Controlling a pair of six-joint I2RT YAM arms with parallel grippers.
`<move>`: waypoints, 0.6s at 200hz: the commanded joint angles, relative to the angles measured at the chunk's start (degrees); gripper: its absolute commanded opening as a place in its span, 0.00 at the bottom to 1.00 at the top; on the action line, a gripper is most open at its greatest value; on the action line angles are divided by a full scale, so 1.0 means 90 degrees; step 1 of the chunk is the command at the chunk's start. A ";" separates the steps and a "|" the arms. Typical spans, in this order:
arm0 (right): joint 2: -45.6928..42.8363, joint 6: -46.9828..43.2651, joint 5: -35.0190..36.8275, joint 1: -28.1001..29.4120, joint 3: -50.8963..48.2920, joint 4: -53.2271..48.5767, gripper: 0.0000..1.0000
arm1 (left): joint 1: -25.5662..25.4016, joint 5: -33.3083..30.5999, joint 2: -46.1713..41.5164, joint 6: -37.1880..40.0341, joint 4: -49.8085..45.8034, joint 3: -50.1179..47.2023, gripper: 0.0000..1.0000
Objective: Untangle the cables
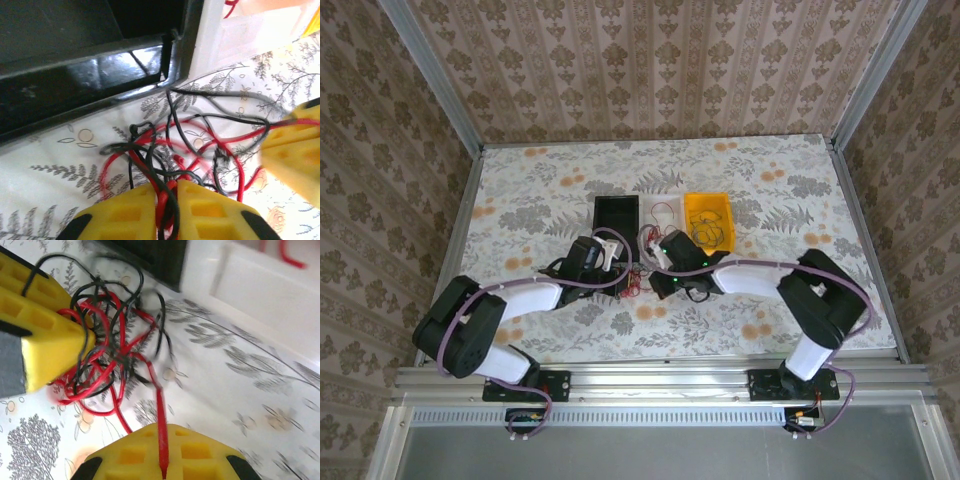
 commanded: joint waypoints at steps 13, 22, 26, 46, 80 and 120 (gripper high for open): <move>-0.0712 0.0307 0.1157 -0.0307 -0.0813 -0.0805 0.00 | 0.0214 -0.1302 0.0022 -0.0194 -0.0996 -0.0238 0.22; -0.0822 0.0369 0.1241 -0.0351 -0.0948 -0.0821 0.00 | 0.0226 -0.1346 0.0061 -0.0235 -0.0984 -0.0237 0.22; -0.0878 0.0400 0.1280 -0.0368 -0.0997 -0.0827 0.00 | 0.0232 -0.1346 0.0082 -0.0240 -0.0975 -0.0233 0.22; -0.1153 0.0527 0.1507 -0.0440 -0.1184 -0.0866 0.00 | 0.0236 -0.1317 0.0183 -0.0246 -0.1000 -0.0156 0.21; -0.1504 0.0641 0.1596 -0.0647 -0.1369 -0.0853 0.00 | 0.0237 -0.1265 0.0190 -0.0237 -0.1101 -0.0053 0.04; -0.1386 0.0500 0.1207 -0.0657 -0.1326 -0.0760 0.00 | -0.0071 -0.0637 -0.0462 0.0250 -0.0693 -0.0049 0.26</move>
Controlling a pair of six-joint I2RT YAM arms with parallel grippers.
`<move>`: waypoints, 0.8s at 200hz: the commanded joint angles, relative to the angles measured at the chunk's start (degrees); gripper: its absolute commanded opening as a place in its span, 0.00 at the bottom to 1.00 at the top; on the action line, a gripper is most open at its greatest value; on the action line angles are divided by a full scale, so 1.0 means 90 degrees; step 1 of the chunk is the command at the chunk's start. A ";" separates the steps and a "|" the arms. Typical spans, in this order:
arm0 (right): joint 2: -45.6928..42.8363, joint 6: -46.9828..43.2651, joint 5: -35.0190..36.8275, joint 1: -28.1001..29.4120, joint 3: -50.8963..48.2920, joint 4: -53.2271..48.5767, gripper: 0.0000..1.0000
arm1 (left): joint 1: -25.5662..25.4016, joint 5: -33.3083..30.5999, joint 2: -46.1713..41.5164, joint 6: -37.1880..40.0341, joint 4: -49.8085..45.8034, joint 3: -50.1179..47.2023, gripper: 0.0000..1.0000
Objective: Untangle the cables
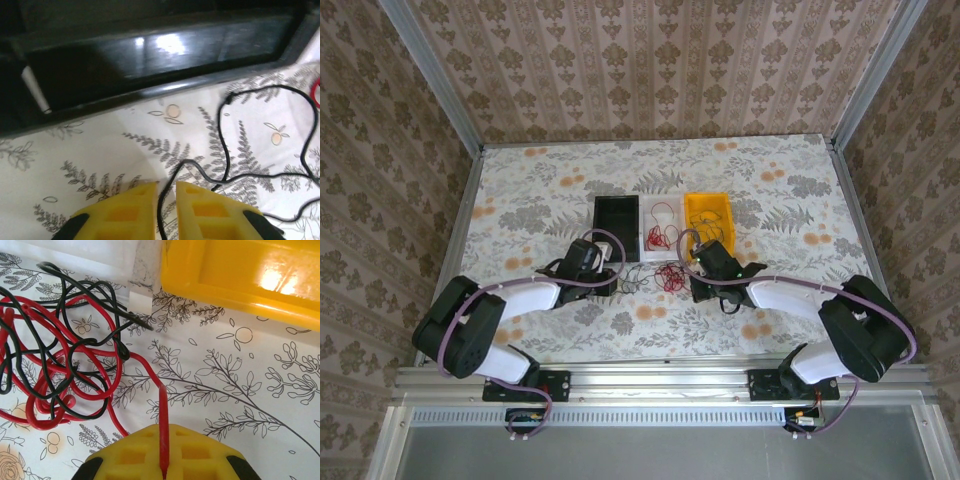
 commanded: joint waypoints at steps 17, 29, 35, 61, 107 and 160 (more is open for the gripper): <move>0.0069 0.0024 -0.0186 -0.0026 -0.0011 -0.0055 0.00 | -0.0354 0.0424 -0.0769 0.0609 0.0181 -0.0029 0.38; 0.0098 0.0009 -0.0251 -0.0026 0.0012 -0.0030 0.00 | -0.0480 0.0498 -0.0858 0.0726 0.0379 0.0032 0.43; 0.0103 -0.0001 -0.0260 -0.0026 0.0029 -0.0044 0.00 | -0.0519 0.0556 -0.0831 0.0767 0.0466 0.0094 0.46; 0.0079 -0.0027 -0.0308 -0.0026 0.0088 -0.0091 0.00 | -0.0601 0.0886 -0.0292 0.0894 0.0323 0.0667 0.56; -0.0042 -0.0043 -0.0276 -0.0026 0.0094 -0.0170 0.00 | -0.0744 0.0647 0.0640 0.1145 -0.0465 0.1329 0.63; -0.0149 0.0013 -0.0205 -0.0026 0.0026 -0.0193 0.00 | -0.1091 0.0488 0.1370 0.1370 -0.1099 0.1697 0.57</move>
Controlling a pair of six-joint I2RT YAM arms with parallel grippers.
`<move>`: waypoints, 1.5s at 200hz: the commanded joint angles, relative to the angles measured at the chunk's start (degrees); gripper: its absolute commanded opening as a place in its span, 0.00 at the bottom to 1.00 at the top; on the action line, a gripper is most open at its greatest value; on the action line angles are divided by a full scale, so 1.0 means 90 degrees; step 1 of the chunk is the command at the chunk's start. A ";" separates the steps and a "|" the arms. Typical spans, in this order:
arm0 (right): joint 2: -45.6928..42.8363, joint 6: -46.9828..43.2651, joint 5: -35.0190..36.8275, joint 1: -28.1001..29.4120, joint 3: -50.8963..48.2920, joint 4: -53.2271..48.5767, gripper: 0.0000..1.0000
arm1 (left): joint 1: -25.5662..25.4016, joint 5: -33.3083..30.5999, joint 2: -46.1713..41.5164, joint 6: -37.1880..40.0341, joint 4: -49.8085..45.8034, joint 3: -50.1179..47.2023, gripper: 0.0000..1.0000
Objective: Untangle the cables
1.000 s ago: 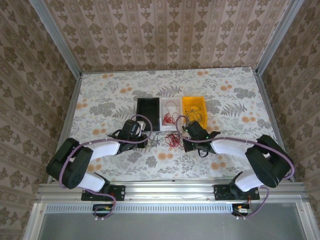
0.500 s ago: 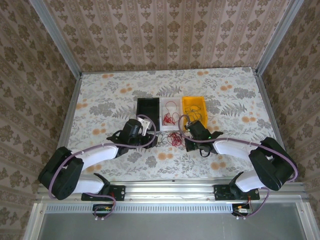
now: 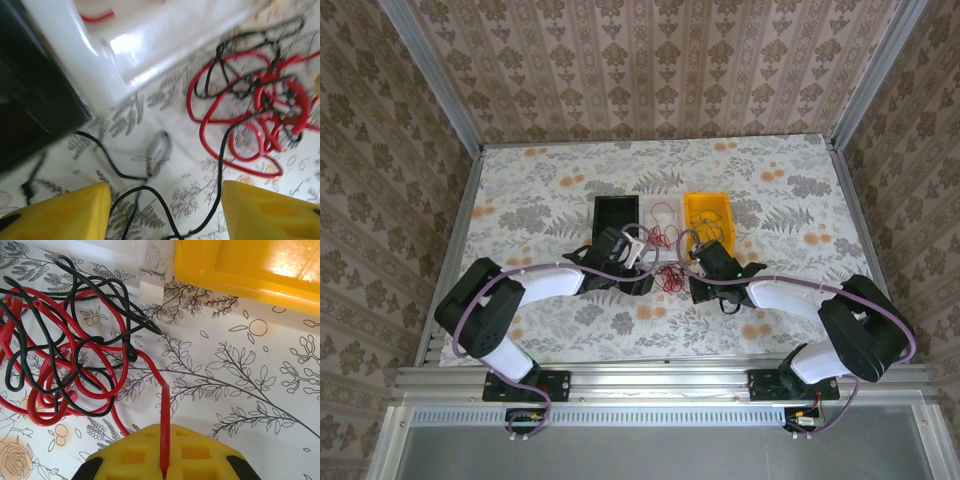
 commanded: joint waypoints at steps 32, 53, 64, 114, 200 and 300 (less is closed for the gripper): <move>-0.0156 0.0070 0.0036 -0.0026 0.0022 -0.0156 0.00 | -0.0288 -0.0598 0.0768 0.0201 -0.0844 0.0567 0.26; -0.0385 0.0170 0.0054 -0.0091 -0.0068 -0.0119 0.00 | -0.0349 -0.0693 0.0558 0.0241 -0.0660 0.0423 0.00; -0.0409 0.0240 0.0088 -0.0144 -0.0121 -0.0123 0.00 | -0.0335 -0.0732 0.0273 0.0186 -0.0448 0.0228 0.00; -0.0634 0.0474 0.0035 -0.0552 -0.0450 -0.0105 0.00 | 0.0455 -0.1374 -0.1804 -0.0813 0.0301 -0.1184 0.00; -0.0429 0.0305 -0.0347 -0.0583 -0.0308 -0.0033 0.00 | 0.0638 -0.1897 -0.2998 -0.0841 0.0044 -0.2020 0.00; -0.0263 0.0291 -0.0395 -0.0545 -0.0161 -0.0033 0.00 | 0.0794 -0.1678 -0.3453 -0.0745 0.0494 -0.1187 0.00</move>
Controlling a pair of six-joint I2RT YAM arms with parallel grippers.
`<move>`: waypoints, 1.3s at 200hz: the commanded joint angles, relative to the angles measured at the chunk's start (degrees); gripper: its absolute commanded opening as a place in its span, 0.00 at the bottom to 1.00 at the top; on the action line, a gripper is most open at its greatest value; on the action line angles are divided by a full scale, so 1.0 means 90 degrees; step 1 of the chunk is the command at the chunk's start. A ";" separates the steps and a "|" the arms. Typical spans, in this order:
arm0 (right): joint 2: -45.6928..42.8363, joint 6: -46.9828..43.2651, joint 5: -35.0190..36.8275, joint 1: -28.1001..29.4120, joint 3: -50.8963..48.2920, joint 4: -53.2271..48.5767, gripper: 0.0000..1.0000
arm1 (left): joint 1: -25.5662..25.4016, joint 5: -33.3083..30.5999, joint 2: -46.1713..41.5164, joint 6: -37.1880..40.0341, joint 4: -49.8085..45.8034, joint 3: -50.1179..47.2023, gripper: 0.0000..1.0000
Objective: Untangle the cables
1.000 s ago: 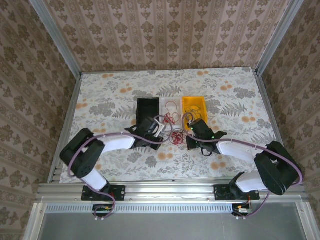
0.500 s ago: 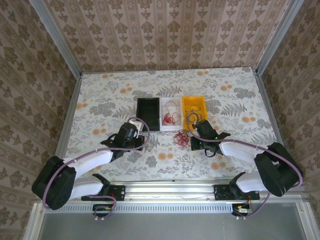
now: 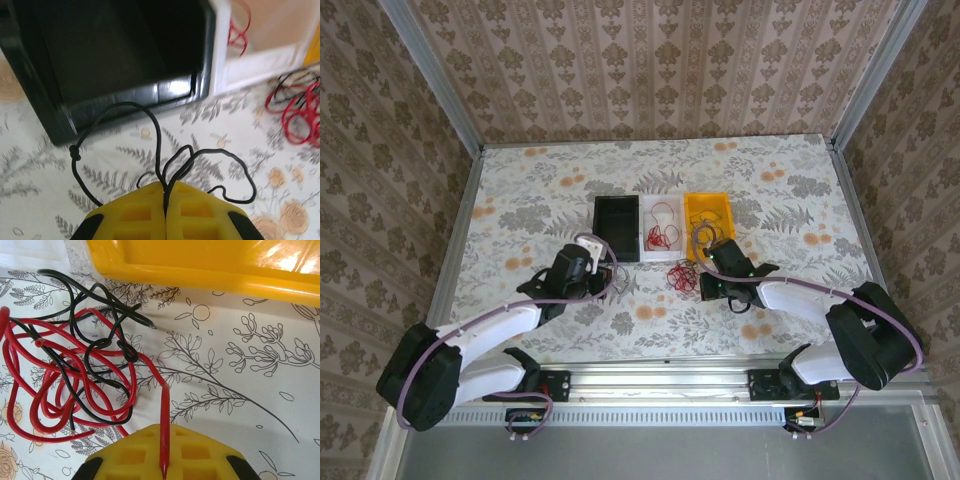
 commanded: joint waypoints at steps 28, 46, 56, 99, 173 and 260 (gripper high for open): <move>0.0047 -0.0041 -0.0110 0.0035 0.0179 -0.0083 0.00 | 0.0665 -0.0293 0.0140 0.0113 0.0435 0.1187 0.00; 0.0010 -0.0072 -0.0127 0.0044 0.0196 -0.0135 0.00 | 0.0868 -0.0073 0.0776 0.0258 0.0594 0.1601 0.00; -0.0012 -0.0079 -0.0130 0.0054 0.0210 -0.0147 0.00 | 0.0928 -0.0095 0.1223 0.0390 0.0627 0.1850 0.00; -0.0089 -0.0139 -0.0169 0.0063 0.0260 -0.0222 0.00 | 0.1038 -0.0574 0.2709 0.0380 0.0874 0.2784 0.31; -0.0198 -0.0156 -0.0290 0.0083 0.0114 -0.0154 0.00 | 0.0492 -0.0029 0.2346 0.1296 0.0536 0.3008 0.64; -0.0165 -0.0154 -0.0251 0.0083 0.0048 -0.0116 0.00 | -0.0690 0.3055 0.3576 0.1220 -0.0195 0.3242 0.63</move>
